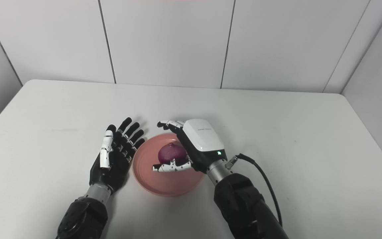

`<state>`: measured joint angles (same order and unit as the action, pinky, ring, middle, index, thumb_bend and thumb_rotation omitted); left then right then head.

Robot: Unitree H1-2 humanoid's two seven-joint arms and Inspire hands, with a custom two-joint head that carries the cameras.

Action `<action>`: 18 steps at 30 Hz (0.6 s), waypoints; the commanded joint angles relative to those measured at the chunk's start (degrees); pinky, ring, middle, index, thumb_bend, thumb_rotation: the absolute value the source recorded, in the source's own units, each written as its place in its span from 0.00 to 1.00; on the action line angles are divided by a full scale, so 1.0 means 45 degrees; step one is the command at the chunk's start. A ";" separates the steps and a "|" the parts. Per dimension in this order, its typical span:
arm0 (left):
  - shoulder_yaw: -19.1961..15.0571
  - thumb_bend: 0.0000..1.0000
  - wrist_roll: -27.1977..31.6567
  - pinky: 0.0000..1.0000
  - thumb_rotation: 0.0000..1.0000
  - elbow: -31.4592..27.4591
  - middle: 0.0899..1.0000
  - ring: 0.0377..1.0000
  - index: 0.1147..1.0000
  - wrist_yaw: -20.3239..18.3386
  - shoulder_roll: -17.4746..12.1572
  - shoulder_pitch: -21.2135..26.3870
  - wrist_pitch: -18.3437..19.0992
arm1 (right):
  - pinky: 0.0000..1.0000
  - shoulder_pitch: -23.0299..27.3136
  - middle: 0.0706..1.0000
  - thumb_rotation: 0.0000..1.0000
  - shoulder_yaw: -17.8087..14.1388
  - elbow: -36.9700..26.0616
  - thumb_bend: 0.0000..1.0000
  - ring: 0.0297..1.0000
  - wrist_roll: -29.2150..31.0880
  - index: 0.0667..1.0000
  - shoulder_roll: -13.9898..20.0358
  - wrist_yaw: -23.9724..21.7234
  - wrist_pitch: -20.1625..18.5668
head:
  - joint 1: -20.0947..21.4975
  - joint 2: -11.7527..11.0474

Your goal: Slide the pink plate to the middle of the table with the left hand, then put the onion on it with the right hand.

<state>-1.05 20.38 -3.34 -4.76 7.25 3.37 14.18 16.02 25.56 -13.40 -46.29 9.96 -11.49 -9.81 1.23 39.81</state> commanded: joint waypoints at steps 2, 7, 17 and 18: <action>0.0013 0.43 -0.0049 0.92 1.00 0.0005 0.91 0.91 0.89 0.0066 0.0076 0.0058 0.0109 | 0.69 0.0269 0.78 0.49 -0.0525 -0.0723 0.88 0.76 0.0200 0.79 -0.0185 0.0470 0.0440 | 0.0005 0.0011; 0.0013 0.43 -0.0034 0.92 1.00 0.0109 0.91 0.92 0.89 0.0006 0.0058 0.0083 -0.0008 | 0.73 0.0111 0.83 0.56 -0.1208 -0.0904 0.89 0.80 0.0634 0.85 -0.0310 0.0645 0.0322 | 0.0092 -0.0004; -0.0028 0.43 -0.0033 0.91 1.00 0.0062 0.90 0.89 0.89 0.0066 0.0076 0.0053 0.0035 | 0.75 -0.0884 0.86 0.96 -0.2845 -0.1098 0.72 0.83 0.2149 0.87 -0.0503 0.1148 0.0156 | 0.0163 -0.0018; -0.0036 0.43 -0.0015 0.91 1.00 0.0088 0.90 0.90 0.89 0.0043 0.0071 0.0049 0.0007 | 0.75 -0.1020 0.87 0.99 -0.3047 -0.1094 0.70 0.84 0.2382 0.87 -0.0560 0.1241 0.0183 | 0.0163 -0.0018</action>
<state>-1.18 20.61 -3.23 -4.87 7.25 3.37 14.14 10.06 13.10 -16.45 -36.94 8.10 -7.77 -9.66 2.02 39.73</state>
